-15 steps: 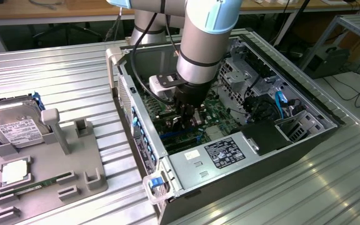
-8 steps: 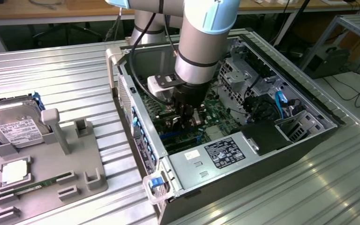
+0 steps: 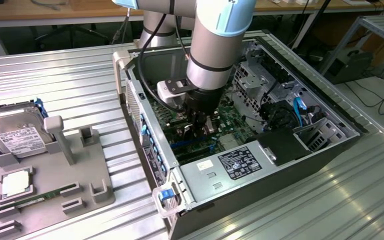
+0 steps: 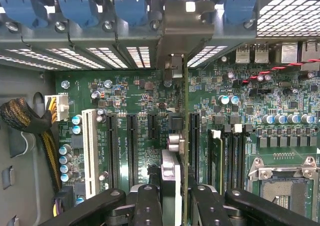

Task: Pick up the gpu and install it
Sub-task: 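Insert the gpu into the slot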

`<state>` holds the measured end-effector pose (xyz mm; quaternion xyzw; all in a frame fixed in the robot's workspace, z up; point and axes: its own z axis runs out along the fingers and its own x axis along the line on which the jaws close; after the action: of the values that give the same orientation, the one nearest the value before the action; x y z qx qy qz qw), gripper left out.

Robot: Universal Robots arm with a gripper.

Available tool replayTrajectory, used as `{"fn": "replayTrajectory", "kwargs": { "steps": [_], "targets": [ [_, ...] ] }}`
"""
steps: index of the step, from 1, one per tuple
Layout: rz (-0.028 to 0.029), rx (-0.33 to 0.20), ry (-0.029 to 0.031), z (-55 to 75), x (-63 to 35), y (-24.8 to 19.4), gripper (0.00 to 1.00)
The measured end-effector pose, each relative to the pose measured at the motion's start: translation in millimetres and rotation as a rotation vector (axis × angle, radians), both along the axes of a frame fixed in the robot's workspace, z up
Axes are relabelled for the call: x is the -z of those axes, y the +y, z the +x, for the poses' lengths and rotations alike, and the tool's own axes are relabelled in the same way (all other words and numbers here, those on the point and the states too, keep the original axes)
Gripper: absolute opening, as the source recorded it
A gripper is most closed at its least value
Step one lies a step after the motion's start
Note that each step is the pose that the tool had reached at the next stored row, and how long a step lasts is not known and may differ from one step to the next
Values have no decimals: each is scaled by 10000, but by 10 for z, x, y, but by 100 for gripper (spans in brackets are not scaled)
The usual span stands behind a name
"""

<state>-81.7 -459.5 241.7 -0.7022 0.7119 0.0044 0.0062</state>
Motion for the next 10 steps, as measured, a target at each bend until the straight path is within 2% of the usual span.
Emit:
{"fn": "replayTrajectory", "kwargs": {
  "steps": [10],
  "targets": [
    [1,0,-1,0,2,4,29]
  ]
}}
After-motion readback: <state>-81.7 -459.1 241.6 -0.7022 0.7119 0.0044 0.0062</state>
